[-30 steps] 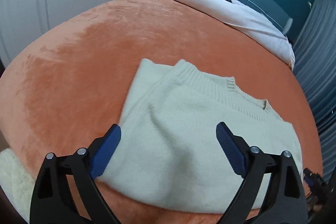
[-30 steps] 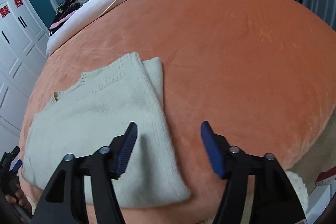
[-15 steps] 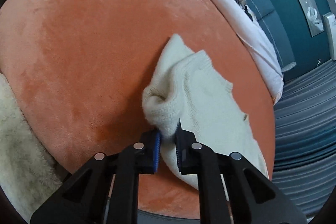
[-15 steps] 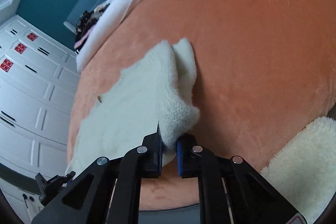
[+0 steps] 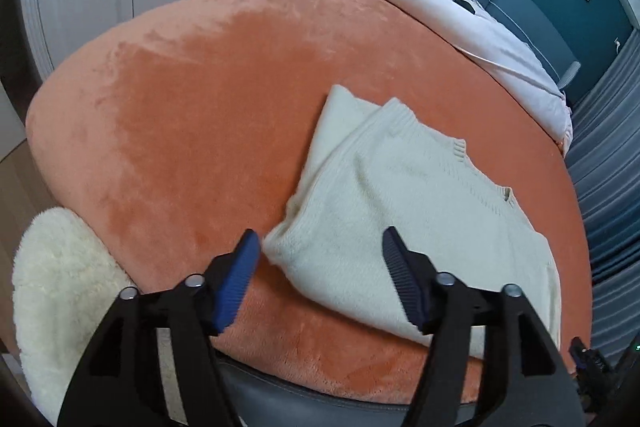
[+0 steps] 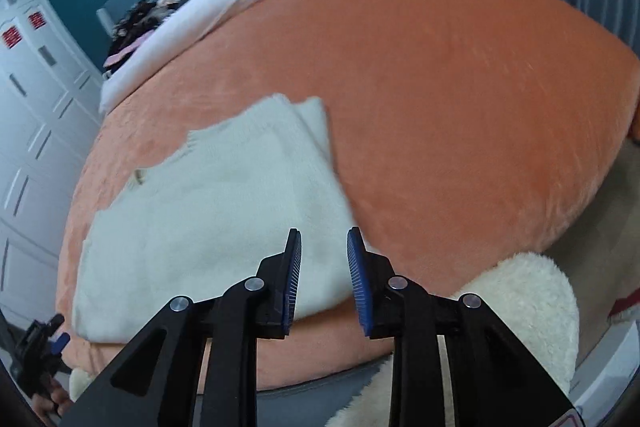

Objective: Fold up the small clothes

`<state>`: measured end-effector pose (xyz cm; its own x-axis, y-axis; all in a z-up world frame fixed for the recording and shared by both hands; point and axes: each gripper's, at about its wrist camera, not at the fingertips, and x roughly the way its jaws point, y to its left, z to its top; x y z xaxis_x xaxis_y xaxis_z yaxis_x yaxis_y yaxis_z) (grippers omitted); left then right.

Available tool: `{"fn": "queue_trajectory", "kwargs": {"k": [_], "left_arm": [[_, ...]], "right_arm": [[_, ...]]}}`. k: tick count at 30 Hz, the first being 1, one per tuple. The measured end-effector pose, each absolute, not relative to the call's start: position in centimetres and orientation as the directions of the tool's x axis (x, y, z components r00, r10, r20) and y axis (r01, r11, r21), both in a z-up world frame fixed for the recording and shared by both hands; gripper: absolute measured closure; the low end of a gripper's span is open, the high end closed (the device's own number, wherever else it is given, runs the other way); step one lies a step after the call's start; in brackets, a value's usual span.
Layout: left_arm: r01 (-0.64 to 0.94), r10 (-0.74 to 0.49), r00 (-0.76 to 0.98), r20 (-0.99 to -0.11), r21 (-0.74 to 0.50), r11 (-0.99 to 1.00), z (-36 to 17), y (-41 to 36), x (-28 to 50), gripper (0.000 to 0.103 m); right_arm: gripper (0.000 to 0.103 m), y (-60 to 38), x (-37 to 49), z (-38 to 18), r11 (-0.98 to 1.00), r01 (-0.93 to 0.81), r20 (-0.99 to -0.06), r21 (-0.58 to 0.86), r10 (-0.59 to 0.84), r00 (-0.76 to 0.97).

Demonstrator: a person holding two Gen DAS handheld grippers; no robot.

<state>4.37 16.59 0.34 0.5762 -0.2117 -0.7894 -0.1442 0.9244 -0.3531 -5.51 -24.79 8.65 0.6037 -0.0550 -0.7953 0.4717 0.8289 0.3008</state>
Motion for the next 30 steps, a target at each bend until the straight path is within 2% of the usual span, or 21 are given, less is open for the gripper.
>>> {"fn": "queue_trajectory", "kwargs": {"k": [2,4,7,8,13,14,17,22,23,26,27,29,30], "left_arm": [[-0.151,-0.225,0.554,-0.802,-0.362,0.92,-0.3,15.9,5.8,0.038],[-0.182,-0.253,0.515,-0.819,-0.393,0.901,-1.1,16.1,6.4,0.036],[-0.251,-0.232,0.513,-0.826,-0.403,0.88,-2.0,16.6,6.8,0.023],[-0.275,-0.236,0.499,-0.834,-0.41,0.87,-2.6,17.0,6.9,0.017],[-0.374,-0.309,0.452,-0.837,-0.492,0.787,-5.9,19.7,6.1,0.015],[-0.363,-0.314,0.467,-0.826,-0.503,0.784,-6.0,19.7,6.1,0.012],[-0.327,-0.308,0.467,-0.829,-0.485,0.811,-6.0,18.9,6.4,0.005],[-0.32,-0.273,0.467,-0.841,-0.448,0.835,-6.0,17.8,7.7,0.005],[-0.31,-0.29,0.467,-0.835,-0.462,0.831,-6.0,17.8,8.0,0.008],[-0.313,-0.383,0.458,-0.802,-0.548,0.775,-5.9,18.5,8.7,0.059],[-0.335,-0.413,0.458,-0.788,-0.583,0.741,-5.9,19.1,8.8,0.07],[-0.339,-0.47,0.479,-0.741,-0.65,0.68,-4.9,19.6,8.7,0.076],[-0.309,-0.475,0.496,-0.727,-0.659,0.686,-3.7,19.2,8.6,0.083]], "right_arm": [[0.091,-21.0,-2.5,9.6,0.885,0.341,-0.782,0.316,0.039,0.622],[0.093,-17.8,0.4,9.4,0.91,0.25,-0.779,0.33,0.113,0.617],[0.094,-13.5,5.2,8.4,0.941,0.154,-0.797,0.301,0.159,0.582],[0.094,-12.4,6.3,7.8,0.942,0.141,-0.808,0.303,0.176,0.562],[0.096,-10.2,10.6,1.6,0.956,0.153,-0.895,0.25,0.167,0.414],[0.098,-10.4,10.6,1.0,0.953,0.153,-0.885,0.263,0.175,0.432],[0.099,-10.4,10.8,0.9,0.95,0.149,-0.884,0.276,0.189,0.428],[0.099,-9.8,11.4,0.8,0.961,0.126,-0.892,0.247,0.174,0.418],[0.099,-9.8,11.3,0.7,0.961,0.124,-0.89,0.246,0.174,0.421],[0.099,-10.2,11.4,0.3,0.955,0.131,-0.882,0.267,0.188,0.433],[0.099,-10.3,11.3,0.3,0.952,0.134,-0.878,0.277,0.194,0.437],[0.099,-10.5,11.1,0.2,0.946,0.137,-0.872,0.293,0.205,0.445],[0.099,-10.6,11.0,0.2,0.944,0.138,-0.868,0.301,0.211,0.449]]}}
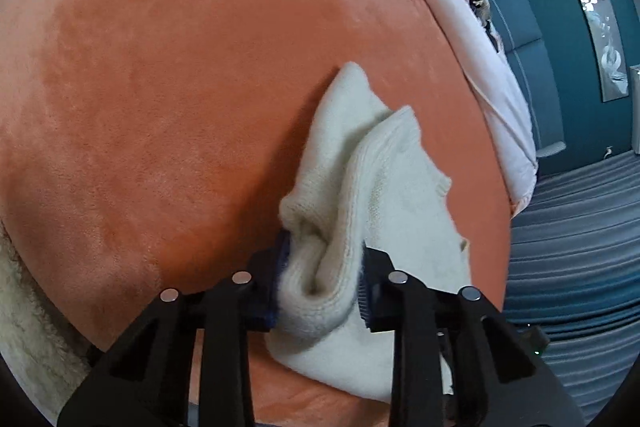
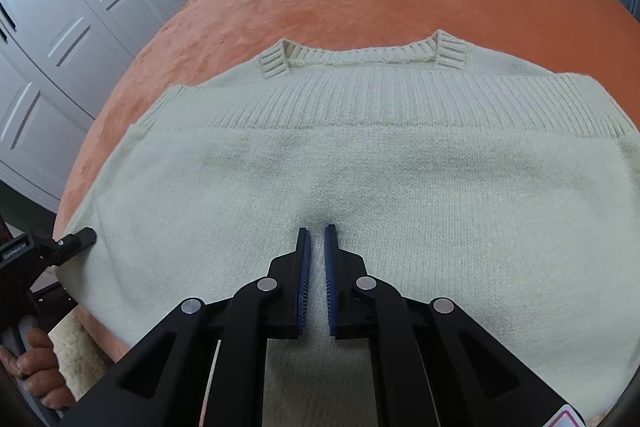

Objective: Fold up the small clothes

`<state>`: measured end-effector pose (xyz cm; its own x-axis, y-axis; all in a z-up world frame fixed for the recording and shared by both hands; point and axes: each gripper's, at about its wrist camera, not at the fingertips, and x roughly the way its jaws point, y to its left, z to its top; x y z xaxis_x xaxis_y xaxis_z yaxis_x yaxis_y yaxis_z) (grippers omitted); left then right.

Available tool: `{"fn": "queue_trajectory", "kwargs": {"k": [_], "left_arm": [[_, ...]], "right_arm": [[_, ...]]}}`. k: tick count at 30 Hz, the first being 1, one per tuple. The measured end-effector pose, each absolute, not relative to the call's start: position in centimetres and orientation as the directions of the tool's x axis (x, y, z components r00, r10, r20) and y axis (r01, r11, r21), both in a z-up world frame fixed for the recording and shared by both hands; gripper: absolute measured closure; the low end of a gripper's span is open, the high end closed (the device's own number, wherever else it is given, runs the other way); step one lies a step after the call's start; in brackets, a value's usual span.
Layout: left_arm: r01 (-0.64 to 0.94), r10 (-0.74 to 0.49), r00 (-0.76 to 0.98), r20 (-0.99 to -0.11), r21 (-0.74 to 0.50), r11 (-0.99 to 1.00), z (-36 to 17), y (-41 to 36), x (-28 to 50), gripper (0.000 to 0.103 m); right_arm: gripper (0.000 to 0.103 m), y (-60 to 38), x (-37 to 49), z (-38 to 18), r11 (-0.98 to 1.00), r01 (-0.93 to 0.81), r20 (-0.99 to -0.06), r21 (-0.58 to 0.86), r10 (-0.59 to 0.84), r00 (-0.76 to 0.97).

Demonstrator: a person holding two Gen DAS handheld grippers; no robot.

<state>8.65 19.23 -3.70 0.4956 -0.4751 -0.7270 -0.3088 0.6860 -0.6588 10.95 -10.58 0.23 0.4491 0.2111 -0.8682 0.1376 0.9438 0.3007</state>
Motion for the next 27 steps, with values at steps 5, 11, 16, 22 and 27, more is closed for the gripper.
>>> {"fn": "queue_trajectory", "kwargs": {"k": [5,11,16,22,27], "left_arm": [[-0.02,-0.495,0.567,-0.658,-0.612,0.79,4.9,13.0,7.9,0.086],[0.281,-0.598,0.518,-0.612,-0.538,0.795,10.4,1.3,5.9,0.086],[0.442,-0.632,0.417,-0.653,-0.462,0.769,10.0,-8.2,4.1,0.086],[0.48,-0.598,0.331,-0.73,-0.416,0.772,6.5,-15.0,3.1,0.085],[0.507,-0.654,0.278,-0.704,-0.471,0.722,5.7,-13.4,1.0,0.049]], "right_arm": [[0.1,-11.6,10.4,0.2,0.918,0.147,-0.842,0.369,0.263,0.472],[0.1,-13.5,9.5,0.7,0.879,0.136,-0.801,0.458,0.341,0.491],[0.092,-17.4,7.4,1.2,0.776,0.182,-0.731,0.604,0.449,0.514],[0.089,-25.2,1.6,-0.8,0.57,0.282,-0.604,0.771,0.516,0.607],[0.055,-30.8,-4.0,1.0,0.525,0.333,-0.587,0.783,0.449,0.674]]}}
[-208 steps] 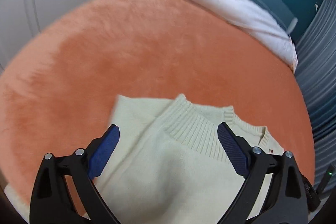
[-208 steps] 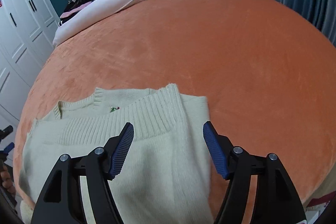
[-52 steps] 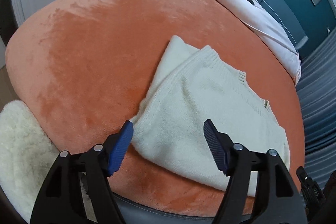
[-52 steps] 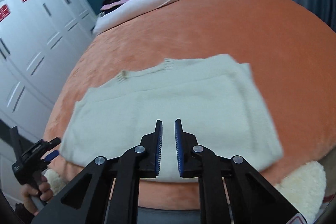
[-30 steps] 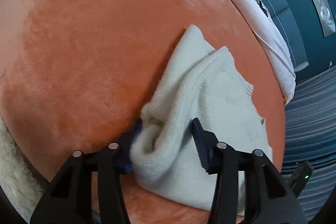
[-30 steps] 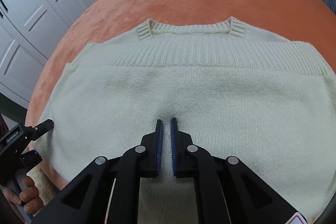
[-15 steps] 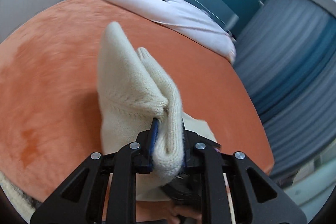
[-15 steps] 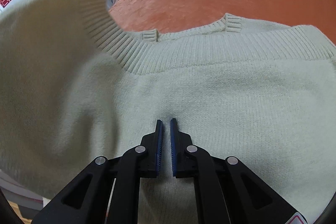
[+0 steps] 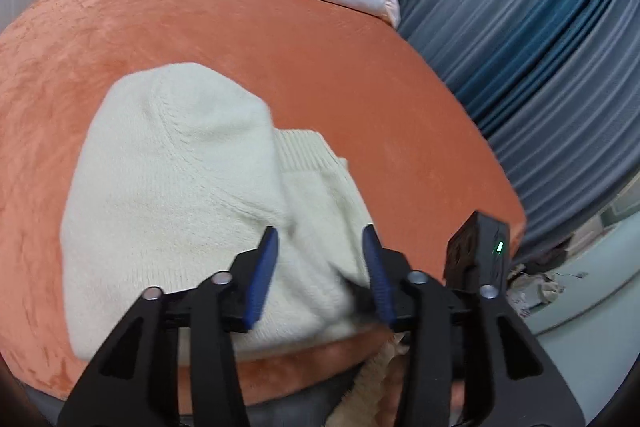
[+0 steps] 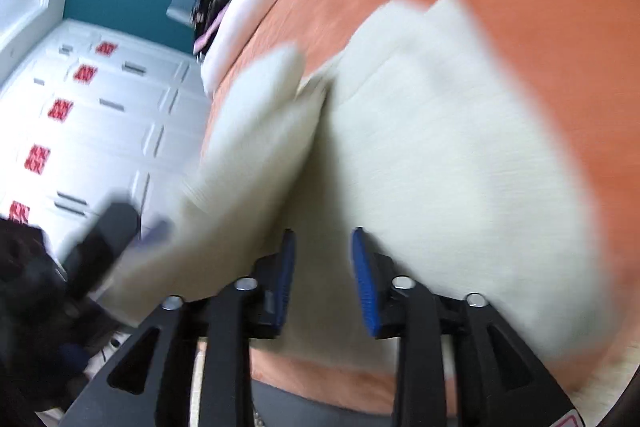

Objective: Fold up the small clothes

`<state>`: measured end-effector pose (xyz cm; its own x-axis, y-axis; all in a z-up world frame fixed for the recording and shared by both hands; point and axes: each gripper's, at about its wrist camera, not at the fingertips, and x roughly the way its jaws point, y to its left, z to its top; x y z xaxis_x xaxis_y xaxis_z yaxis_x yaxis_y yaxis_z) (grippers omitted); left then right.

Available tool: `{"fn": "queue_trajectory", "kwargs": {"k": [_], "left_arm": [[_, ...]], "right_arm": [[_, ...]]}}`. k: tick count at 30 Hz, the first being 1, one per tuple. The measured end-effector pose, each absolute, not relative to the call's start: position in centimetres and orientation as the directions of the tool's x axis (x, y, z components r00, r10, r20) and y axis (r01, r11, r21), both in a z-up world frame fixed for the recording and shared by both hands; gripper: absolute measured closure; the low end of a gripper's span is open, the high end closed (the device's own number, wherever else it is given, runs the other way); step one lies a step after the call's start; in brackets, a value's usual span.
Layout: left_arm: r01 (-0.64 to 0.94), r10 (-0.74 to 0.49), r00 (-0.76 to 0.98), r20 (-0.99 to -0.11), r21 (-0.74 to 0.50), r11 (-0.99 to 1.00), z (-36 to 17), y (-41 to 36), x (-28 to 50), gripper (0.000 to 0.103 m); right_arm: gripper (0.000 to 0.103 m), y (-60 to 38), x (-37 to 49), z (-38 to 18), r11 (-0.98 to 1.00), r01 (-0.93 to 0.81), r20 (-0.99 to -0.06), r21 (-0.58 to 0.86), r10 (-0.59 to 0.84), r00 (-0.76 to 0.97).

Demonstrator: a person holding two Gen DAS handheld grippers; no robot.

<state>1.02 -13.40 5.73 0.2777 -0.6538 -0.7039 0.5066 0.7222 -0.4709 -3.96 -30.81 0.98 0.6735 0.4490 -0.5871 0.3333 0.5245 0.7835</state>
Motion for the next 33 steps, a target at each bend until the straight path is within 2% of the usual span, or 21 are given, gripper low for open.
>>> {"fn": "queue_trajectory", "kwargs": {"k": [1,2,3,5,8,11,13,14,15,16,18,19,21,22,23,24,26,28,29,31,33], "left_arm": [[0.517,-0.647,0.281,-0.709,-0.456,0.724,5.6,-12.8,0.4,0.042],[0.524,-0.626,0.301,-0.719,-0.424,0.739,5.4,-11.6,-0.4,0.032],[0.534,-0.613,0.321,-0.722,-0.396,0.747,5.0,-10.6,-1.3,0.029],[0.543,-0.555,0.357,-0.751,-0.317,0.778,4.2,-8.5,-2.5,0.024],[0.512,-0.449,0.388,-0.805,-0.217,0.831,2.0,-5.5,-2.9,0.024],[0.461,-0.351,0.4,-0.846,-0.146,0.876,-0.5,-4.0,-2.3,0.024],[0.422,-0.328,0.409,-0.852,-0.142,0.895,-1.6,-3.3,-1.7,0.024],[0.406,-0.326,0.413,-0.851,-0.148,0.902,-2.0,-3.1,-1.1,0.024],[0.394,-0.319,0.41,-0.854,-0.149,0.907,-2.3,-3.1,-0.7,0.024],[0.383,-0.31,0.402,-0.862,-0.149,0.912,-2.7,-3.2,-0.3,0.024],[0.371,-0.302,0.393,-0.868,-0.151,0.916,-2.7,-3.2,-0.1,0.037],[0.369,-0.305,0.39,-0.869,-0.156,0.916,-2.6,-3.2,0.0,0.036],[0.359,-0.342,0.385,-0.857,-0.202,0.911,-2.1,-3.1,-0.1,0.043],[0.357,-0.355,0.385,-0.852,-0.217,0.908,-1.9,-3.2,-0.2,0.044],[0.365,-0.366,0.381,-0.849,-0.226,0.903,-1.7,-3.6,-0.2,0.05],[0.374,-0.369,0.375,-0.85,-0.226,0.899,-1.7,-4.2,-0.2,0.058],[0.386,-0.355,0.355,-0.865,-0.211,0.898,-2.4,-5.6,-0.4,0.071],[0.389,-0.341,0.324,-0.882,-0.204,0.898,-3.6,-6.6,-0.5,0.073],[0.393,-0.337,0.314,-0.888,-0.201,0.897,-4.0,-7.0,-0.7,0.073],[0.391,-0.318,0.324,-0.891,-0.18,0.903,-4.2,-7.3,-1.1,0.074],[0.386,-0.331,0.321,-0.887,-0.197,0.901,-4.1,-6.9,-1.0,0.073]], "right_arm": [[0.052,-31.3,-4.5,1.4,0.508,0.32,-0.566,0.799,0.458,0.685],[0.044,-31.6,-4.7,1.8,0.49,0.306,-0.544,0.817,0.475,0.692],[0.036,-31.8,-4.8,2.3,0.469,0.289,-0.52,0.834,0.496,0.696],[0.029,-31.8,-4.1,2.6,0.437,0.258,-0.48,0.862,0.538,0.693],[0.023,-30.3,-1.9,2.2,0.409,0.256,-0.47,0.876,0.602,0.645],[0.023,-27.9,1.0,2.2,0.473,0.265,-0.531,0.84,0.62,0.578],[0.024,-25.1,3.2,2.8,0.548,0.247,-0.584,0.799,0.613,0.532],[0.034,-23.9,4.3,3.5,0.617,0.241,-0.638,0.749,0.573,0.514],[0.068,-23.1,5.0,4.1,0.675,0.23,-0.678,0.701,0.531,0.508],[0.082,-22.7,5.4,5.5,0.71,0.198,-0.685,0.676,0.507,0.523],[0.084,-23.1,4.8,9.9,0.686,0.1,-0.585,0.721,0.525,0.618],[0.085,-23.4,4.4,12.1,0.694,0.055,-0.551,0.718,0.518,0.654],[0.085,-24.3,2.3,16.4,0.741,-0.018,-0.495,0.671,0.466,0.734],[0.085,-25.4,1.2,17.2,0.75,-0.03,-0.474,0.66,0.447,0.759],[0.085,-26.7,0.2,17.3,0.76,-0.013,-0.473,0.65,0.418,0.776],[0.086,-28.5,-0.5,16.0,0.782,0.048,-0.518,0.621,0.364,0.774],[0.085,-31.9,-0.6,10.0,0.803,0.244,-0.691,0.544,0.264,0.673],[0.086,-33.7,-0.8,3.7,0.782,0.379,-0.802,0.496,0.244,0.545],[0.086,-34.0,-1.4,1.6,0.77,0.4,-0.81,0.497,0.247,0.531],[0.086,-35.0,-2.8,1.0,0.696,0.397,-0.74,0.598,0.291,0.606],[0.085,-35.5,-3.0,0.7,0.649,0.412,-0.717,0.639,0.308,0.626]]}}
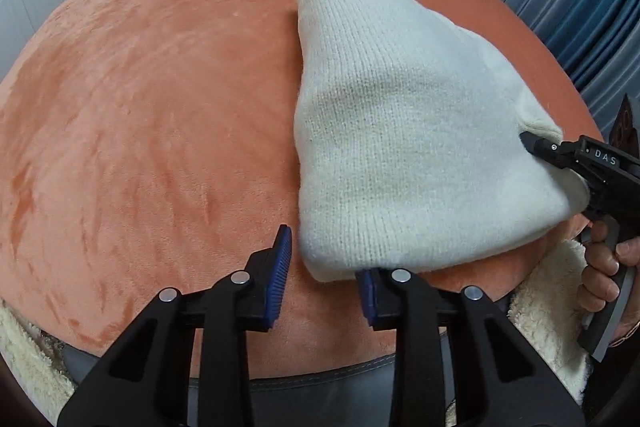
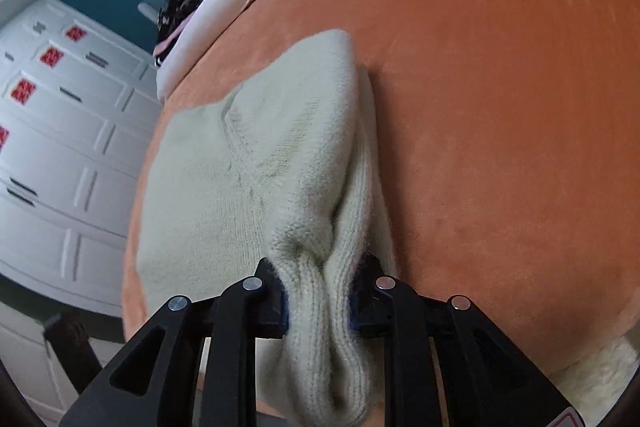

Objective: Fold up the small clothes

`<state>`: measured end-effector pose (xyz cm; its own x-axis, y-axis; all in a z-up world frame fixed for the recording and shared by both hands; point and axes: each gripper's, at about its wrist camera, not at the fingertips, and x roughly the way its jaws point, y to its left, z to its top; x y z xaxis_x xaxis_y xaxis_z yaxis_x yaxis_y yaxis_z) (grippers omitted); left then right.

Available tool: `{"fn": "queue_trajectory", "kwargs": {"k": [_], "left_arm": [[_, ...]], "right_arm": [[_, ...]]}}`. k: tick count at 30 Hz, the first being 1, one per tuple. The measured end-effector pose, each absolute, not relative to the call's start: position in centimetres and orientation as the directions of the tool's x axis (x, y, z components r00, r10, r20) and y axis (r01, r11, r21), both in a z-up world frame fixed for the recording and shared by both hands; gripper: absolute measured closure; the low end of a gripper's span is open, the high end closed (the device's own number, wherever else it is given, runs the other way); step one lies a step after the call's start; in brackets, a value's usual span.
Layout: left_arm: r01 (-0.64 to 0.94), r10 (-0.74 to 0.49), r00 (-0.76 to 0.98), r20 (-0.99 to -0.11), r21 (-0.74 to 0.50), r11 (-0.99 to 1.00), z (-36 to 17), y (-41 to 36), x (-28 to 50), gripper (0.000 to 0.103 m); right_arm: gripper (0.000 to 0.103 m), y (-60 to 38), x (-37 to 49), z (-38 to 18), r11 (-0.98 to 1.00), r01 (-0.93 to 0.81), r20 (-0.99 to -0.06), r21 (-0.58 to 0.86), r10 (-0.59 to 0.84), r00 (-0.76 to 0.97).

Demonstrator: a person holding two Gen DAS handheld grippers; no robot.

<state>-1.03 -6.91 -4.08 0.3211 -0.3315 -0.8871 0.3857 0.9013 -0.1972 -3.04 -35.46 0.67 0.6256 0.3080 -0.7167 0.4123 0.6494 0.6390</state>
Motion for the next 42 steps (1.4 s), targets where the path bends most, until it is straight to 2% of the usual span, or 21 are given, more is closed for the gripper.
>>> {"fn": "queue_trajectory", "kwargs": {"k": [3,5,10,13,17,19,21,23,27,29,33,37,39,41,42], "left_arm": [[0.358,-0.381,0.32,-0.867,-0.262,0.896,-3.4,-5.7,-0.9,0.071],[0.345,-0.395,0.347,-0.851,-0.276,0.897,-2.6,-4.7,-1.1,0.065],[0.371,-0.361,0.394,-0.845,-0.213,0.904,-1.1,-3.1,-3.3,0.049],[0.33,-0.317,0.432,-0.844,-0.179,0.927,-0.6,-1.2,-3.7,0.047],[0.239,-0.298,0.448,-0.843,-0.209,0.948,0.1,1.4,-2.5,0.047],[0.222,-0.29,0.472,-0.832,-0.207,0.953,0.8,2.0,-2.3,0.045],[0.215,-0.273,0.495,-0.825,-0.188,0.958,1.4,2.5,-2.0,0.033],[0.219,-0.282,0.514,-0.81,-0.194,0.956,2.0,2.8,-2.1,0.033],[0.22,-0.299,0.521,-0.8,-0.213,0.952,2.3,3.1,-2.0,0.033],[0.224,-0.314,0.512,-0.8,-0.228,0.948,2.3,2.9,-1.6,0.033],[0.256,-0.364,0.511,-0.779,-0.267,0.929,3.3,0.7,-0.6,0.032],[0.328,-0.446,0.495,-0.745,-0.315,0.891,4.4,-3.9,0.9,0.027],[0.354,-0.455,0.494,-0.741,-0.306,0.884,4.3,-6.4,1.7,0.018],[0.361,-0.429,0.492,-0.757,-0.271,0.892,3.3,-8.8,2.5,0.018],[0.361,-0.423,0.484,-0.767,-0.265,0.894,2.8,-9.7,2.8,0.018]], "right_arm": [[0.083,-34.8,-2.8,1.2,0.657,0.406,-0.716,0.636,0.306,0.627],[0.074,-34.4,-2.9,2.5,0.661,0.414,-0.72,0.626,0.285,0.633],[0.061,-31.1,-6.5,7.1,0.817,0.402,-0.748,0.413,0.053,0.662],[0.062,-28.7,-7.0,9.7,0.86,0.294,-0.716,0.417,0.112,0.688],[0.073,-25.4,-4.5,10.4,0.875,0.189,-0.7,0.446,0.208,0.684],[0.073,-23.3,-2.0,8.0,0.858,0.135,-0.71,0.495,0.309,0.633],[0.078,-19.3,0.5,3.3,0.859,0.103,-0.778,0.502,0.397,0.488],[0.078,-16.7,0.6,0.3,0.878,0.087,-0.808,0.47,0.389,0.442],[0.079,-16.5,0.5,1.9,0.879,0.053,-0.799,0.473,0.402,0.448],[0.084,-18.4,-0.5,4.0,0.882,0.066,-0.785,0.466,0.378,0.491],[0.081,-25.8,-4.0,7.7,0.823,0.233,-0.725,0.518,0.278,0.63],[0.075,-31.3,-5.7,7.9,0.798,0.383,-0.764,0.465,0.143,0.629],[0.052,-32.6,-5.6,6.1,0.772,0.416,-0.789,0.481,0.174,0.589],[0.053,-32.5,-4.9,4.0,0.748,0.418,-0.791,0.515,0.227,0.568],[0.07,-32.2,-4.5,3.3,0.754,0.413,-0.798,0.511,0.237,0.554]]}}
